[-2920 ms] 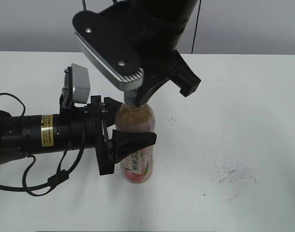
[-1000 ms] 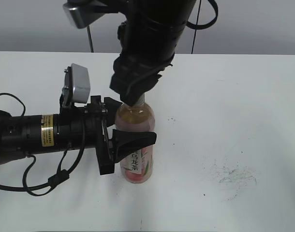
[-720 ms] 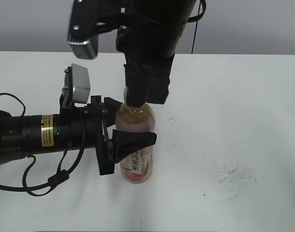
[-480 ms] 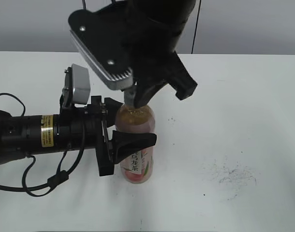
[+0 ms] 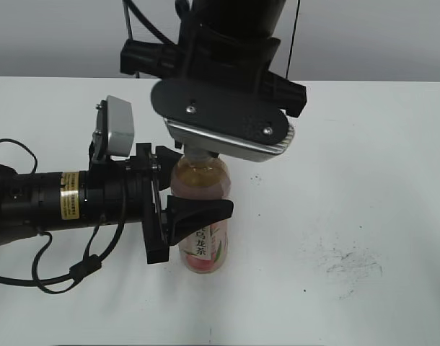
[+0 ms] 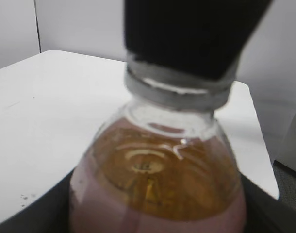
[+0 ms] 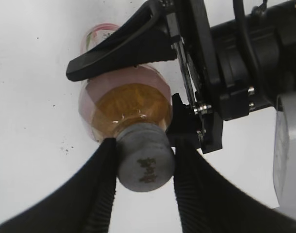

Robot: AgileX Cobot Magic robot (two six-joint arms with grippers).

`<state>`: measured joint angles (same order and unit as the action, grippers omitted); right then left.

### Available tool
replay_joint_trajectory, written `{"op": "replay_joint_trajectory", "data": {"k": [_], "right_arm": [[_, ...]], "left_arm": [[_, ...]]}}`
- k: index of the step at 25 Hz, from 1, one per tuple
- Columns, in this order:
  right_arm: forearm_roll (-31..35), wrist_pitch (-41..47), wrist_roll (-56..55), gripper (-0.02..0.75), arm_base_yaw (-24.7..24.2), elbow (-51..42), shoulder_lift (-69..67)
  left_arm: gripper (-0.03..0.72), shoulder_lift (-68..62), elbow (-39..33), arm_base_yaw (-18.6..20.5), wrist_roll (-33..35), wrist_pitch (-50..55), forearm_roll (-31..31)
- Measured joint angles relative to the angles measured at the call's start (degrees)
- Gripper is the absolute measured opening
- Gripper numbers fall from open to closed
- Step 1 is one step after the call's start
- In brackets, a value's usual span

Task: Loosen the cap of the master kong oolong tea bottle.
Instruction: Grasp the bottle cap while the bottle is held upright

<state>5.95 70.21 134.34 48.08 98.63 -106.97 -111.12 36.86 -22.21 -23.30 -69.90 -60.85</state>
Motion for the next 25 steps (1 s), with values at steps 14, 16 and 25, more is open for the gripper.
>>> {"op": "replay_joint_trajectory", "data": {"k": [14, 16, 25], "right_arm": [[2.19, -0.08, -80.04, 0.557, 0.86, 0.0, -0.18], [1.25, -0.22, -93.13, 0.558, 0.86, 0.0, -0.25], [-4.66, -0.22, -133.23, 0.536, 0.86, 0.0, -0.31]], "left_arm": [[0.448, 0.0, 0.0, 0.0, -0.21, 0.06, 0.19], [0.448, 0.0, 0.0, 0.0, -0.21, 0.06, 0.07], [0.448, 0.0, 0.0, 0.0, -0.21, 0.06, 0.03]]}}
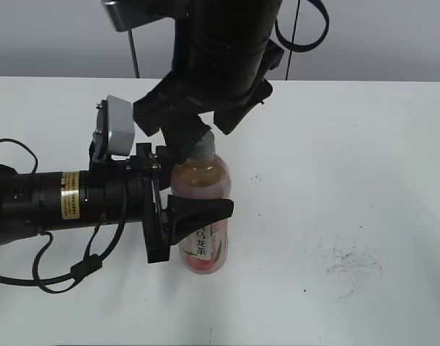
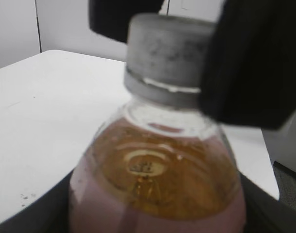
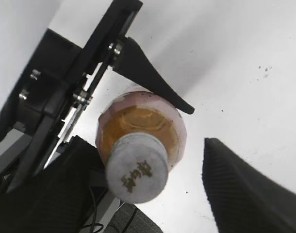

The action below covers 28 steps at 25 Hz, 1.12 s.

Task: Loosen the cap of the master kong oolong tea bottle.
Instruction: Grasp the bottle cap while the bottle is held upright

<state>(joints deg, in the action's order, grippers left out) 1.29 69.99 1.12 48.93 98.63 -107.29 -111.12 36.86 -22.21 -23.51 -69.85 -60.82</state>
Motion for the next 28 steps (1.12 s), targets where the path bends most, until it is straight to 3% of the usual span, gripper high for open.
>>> {"op": "replay_joint_trajectory", "data": {"k": [4, 8, 12, 19, 28], "right_arm": [[-0.17, 0.0, -1.12, 0.442, 0.0, 0.0, 0.0], [0.06, 0.0, 1.4, 0.269, 0.0, 0.0, 0.0], [0.24, 0.0, 10.99, 0.27, 0.0, 0.0, 0.0], [1.1, 0.11, 44.48, 0.27, 0.0, 0.0, 0.0], [1.26, 0.36, 104.82, 0.272, 0.18, 0.0, 0.05]], "left_arm": [[0.447, 0.0, 0.0, 0.0, 0.0, 0.0, 0.0], [0.447, 0.0, 0.0, 0.0, -0.04, 0.0, 0.05], [0.447, 0.0, 0.0, 0.0, -0.04, 0.05, 0.05], [0.447, 0.0, 0.0, 0.0, 0.01, 0.0, -0.16], [0.447, 0.0, 0.0, 0.0, 0.24, 0.0, -0.3]]}}
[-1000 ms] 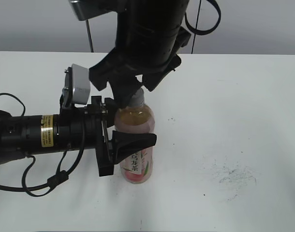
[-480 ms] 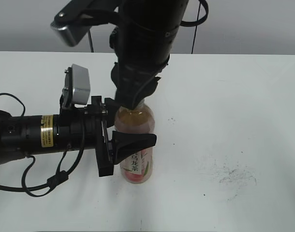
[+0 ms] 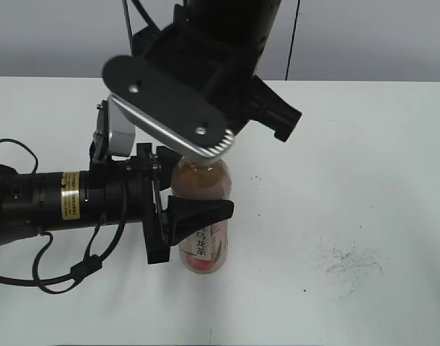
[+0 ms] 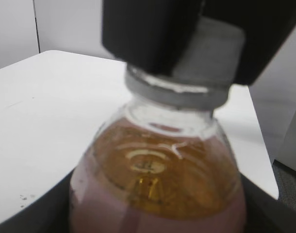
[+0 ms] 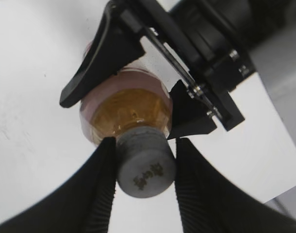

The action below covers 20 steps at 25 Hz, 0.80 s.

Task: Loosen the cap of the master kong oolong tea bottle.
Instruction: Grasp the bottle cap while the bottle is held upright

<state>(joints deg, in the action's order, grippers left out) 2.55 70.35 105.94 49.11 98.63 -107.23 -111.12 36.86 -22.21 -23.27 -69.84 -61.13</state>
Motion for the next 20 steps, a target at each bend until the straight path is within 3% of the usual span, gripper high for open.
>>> {"op": "replay_joint_trajectory", "data": {"k": [7, 12, 16, 20], "right_arm": [[0.47, -0.1, 30.66, 0.272, 0.06, 0.18, 0.0], [0.93, 0.01, 35.44, 0.272, 0.06, 0.22, 0.0], [0.96, 0.13, 22.29, 0.298, 0.06, 0.25, 0.0], [2.4, -0.19, -2.11, 0.439, 0.11, 0.29, 0.0]], "left_arm": [[0.447, 0.0, 0.0, 0.0, -0.22, 0.0, 0.05], [0.447, 0.0, 0.0, 0.06, -0.22, 0.0, -0.05], [0.447, 0.0, 0.0, 0.06, -0.22, -0.1, -0.36], [0.447, 0.0, 0.0, 0.06, -0.22, -0.1, -0.36]]}}
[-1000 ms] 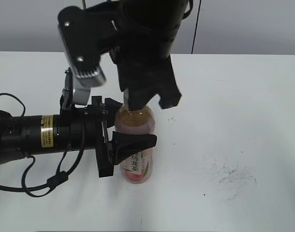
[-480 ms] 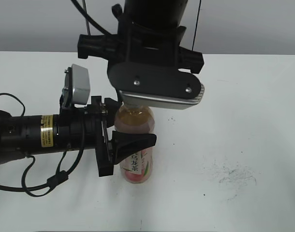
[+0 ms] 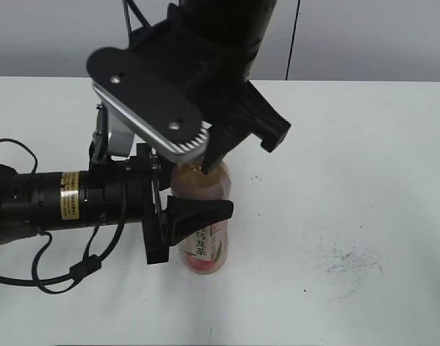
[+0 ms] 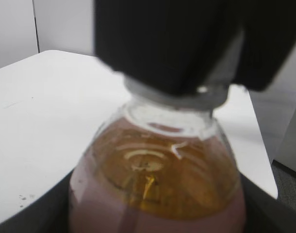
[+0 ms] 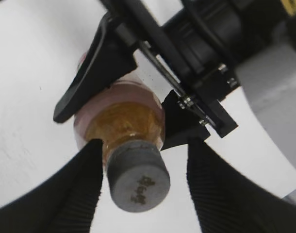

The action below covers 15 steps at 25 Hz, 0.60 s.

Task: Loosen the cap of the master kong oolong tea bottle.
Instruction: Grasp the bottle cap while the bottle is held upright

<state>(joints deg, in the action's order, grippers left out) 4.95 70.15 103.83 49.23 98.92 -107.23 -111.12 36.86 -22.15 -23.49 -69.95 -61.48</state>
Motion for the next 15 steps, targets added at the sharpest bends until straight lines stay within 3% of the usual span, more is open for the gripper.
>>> {"op": "replay_joint_trajectory", "data": {"k": [4, 12, 15], "right_arm": [[0.37, 0.0, -26.97, 0.571, 0.0, 0.0, -0.05], [-1.95, 0.0, -81.69, 0.576, 0.0, 0.0, -0.05], [-4.22, 0.0, -96.84, 0.575, 0.0, 0.0, -0.05]], "left_arm": [[0.447, 0.0, 0.0, 0.0, 0.0, 0.0, -0.02], [0.447, 0.0, 0.0, 0.0, 0.0, 0.0, -0.19], [0.447, 0.0, 0.0, 0.0, 0.0, -0.05, -0.19]]}}
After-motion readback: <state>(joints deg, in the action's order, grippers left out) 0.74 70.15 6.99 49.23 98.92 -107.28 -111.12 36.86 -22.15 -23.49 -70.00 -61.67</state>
